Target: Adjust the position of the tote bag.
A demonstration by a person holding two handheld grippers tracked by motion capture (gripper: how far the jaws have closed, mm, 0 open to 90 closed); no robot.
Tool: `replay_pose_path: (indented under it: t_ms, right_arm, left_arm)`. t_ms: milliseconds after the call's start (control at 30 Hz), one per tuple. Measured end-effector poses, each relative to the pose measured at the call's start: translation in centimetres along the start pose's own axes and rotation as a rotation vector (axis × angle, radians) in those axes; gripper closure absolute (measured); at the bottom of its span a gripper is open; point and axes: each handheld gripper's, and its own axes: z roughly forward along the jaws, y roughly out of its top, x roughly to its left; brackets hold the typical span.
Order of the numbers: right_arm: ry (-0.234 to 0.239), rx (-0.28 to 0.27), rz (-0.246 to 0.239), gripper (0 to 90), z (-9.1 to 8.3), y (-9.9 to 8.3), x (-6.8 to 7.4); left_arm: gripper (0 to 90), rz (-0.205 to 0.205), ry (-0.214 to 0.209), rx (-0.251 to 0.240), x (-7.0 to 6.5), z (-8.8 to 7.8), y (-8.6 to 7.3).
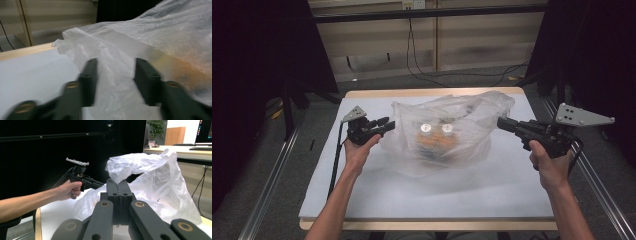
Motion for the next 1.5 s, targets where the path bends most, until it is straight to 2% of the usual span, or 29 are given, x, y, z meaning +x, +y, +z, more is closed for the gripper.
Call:
replay_pose_path:
  t_ms: [33, 67, 100, 233, 300, 367, 500, 567, 600, 633, 733, 767, 800, 833, 933, 967, 1033, 1133, 1167, 1233, 1267, 1367, 1400, 1467, 1500]
  right_arm:
    - [-0.001, 0.005, 0.007, 90.0, 0.0, -0.3, -0.2]
    - [-0.006, 0.012, 0.009, 90.0, 0.0, -0.4, -0.2]
    - [-0.011, 0.01, 0.014, 90.0, -0.1, -0.5, -0.3]
    - [-0.027, 0.005, 0.027, 90.0, -0.5, -0.7, -0.8]
    - [-0.04, -0.011, 0.043, 90.0, -0.9, -0.7, -1.3]
    - [-0.047, -0.021, 0.045, 90.0, -1.1, -0.7, -1.5]
    - [-0.051, -0.039, 0.049, 90.0, -1.4, -0.6, -1.6]
    - [-0.053, -0.051, 0.049, 90.0, -1.6, -0.4, -1.6]
    - [-0.053, -0.051, 0.049, 90.0, -1.6, -0.4, -1.6]
    - [-0.055, -0.058, 0.049, 90.0, -1.9, -0.2, -1.6]
    - [-0.052, -0.085, 0.055, 90.0, -2.0, 0.1, -1.6]
    - [-0.058, -0.095, 0.048, 90.0, -2.1, 0.4, -1.5]
    - [-0.058, -0.095, 0.048, 90.0, -2.1, 0.4, -1.5]
    - [-0.058, -0.101, 0.048, 90.0, -2.1, 0.6, -1.6]
    - [-0.062, -0.118, 0.038, 90.0, -1.7, 1.3, -1.7]
    - [-0.062, -0.13, 0.036, 90.0, -1.5, 1.5, -1.7]
    - [-0.062, -0.141, 0.036, 90.0, -1.2, 2.0, -1.8]
    - [-0.067, -0.143, 0.028, 90.0, -1.0, 2.7, -1.8]
    - [-0.089, -0.145, 0.012, 90.0, -1.0, 3.6, -1.9]
    - [-0.093, -0.153, 0.008, 90.0, -1.1, 4.0, -1.9]
    - [-0.103, -0.179, 0.003, 90.0, -1.4, 4.6, -1.9]
    - [-0.122, -0.209, 0.004, 90.0, -1.8, 5.1, -1.9]
    - [-0.124, -0.211, 0.002, 90.0, -2.0, 5.2, -1.9]
    - [-0.122, -0.202, 0.002, 90.0, -2.0, 5.1, -2.0]
    - [-0.127, -0.151, -0.006, 90.0, -1.6, 4.7, -2.0]
  left_arm:
    - [85.9, -0.002, -0.012, 0.002, -0.1, -0.3, 0.1]
    - [89.5, -0.002, -0.012, 0.002, -0.1, -0.3, 0.1]
    - [90.0, -0.001, -0.023, -0.006, -0.3, -0.7, 0.3]
    - [90.0, 0.002, -0.016, -0.041, -0.6, -1.7, 0.8]
    - [90.0, 0.001, -0.03, -0.093, -0.8, -3.0, 1.4]
    - [90.0, 0.025, -0.03, -0.108, -1.1, -3.9, 1.7]
    - [90.0, 0.032, -0.032, -0.136, -1.5, -4.9, 2.2]
    - [90.0, 0.056, -0.04, -0.155, -2.0, -6.0, 2.8]
    - [90.0, 0.056, -0.04, -0.155, -2.0, -6.0, 2.8]
    - [90.0, 0.067, -0.062, -0.175, -2.5, -6.5, 3.1]
    - [90.0, 0.09, -0.054, -0.175, -3.1, -7.1, 3.4]
    - [90.0, 0.108, -0.078, -0.196, -3.7, -8.1, 3.7]
    - [90.0, 0.108, -0.078, -0.196, -3.7, -8.1, 3.7]
    - [90.0, 0.125, -0.081, -0.203, -4.0, -8.6, 3.8]
    - [90.0, 0.145, -0.084, -0.199, -4.6, -9.4, 4.0]
    - [90.0, 0.149, -0.067, -0.199, -4.9, -9.6, 4.0]
    - [90.0, 0.16, -0.089, -0.202, -5.1, -9.8, 4.1]
    - [90.0, 0.166, -0.088, -0.202, -5.6, -9.8, 4.2]
    - [90.0, 0.182, -0.092, -0.193, -5.9, -10.2, 4.3]
    - [90.0, 0.187, -0.101, -0.19, -6.1, -10.4, 4.2]
    - [90.0, 0.221, -0.101, -0.165, -6.9, -10.8, 4.2]
    - [90.0, 0.24, -0.115, -0.155, -7.8, -11.4, 3.7]
    - [90.0, 0.248, -0.105, -0.16, -8.0, -11.4, 3.5]
    - [90.0, 0.25, -0.111, -0.15, -8.1, -11.5, 3.3]
    - [90.0, 0.241, -0.128, -0.144, -8.2, -11.2, 2.8]
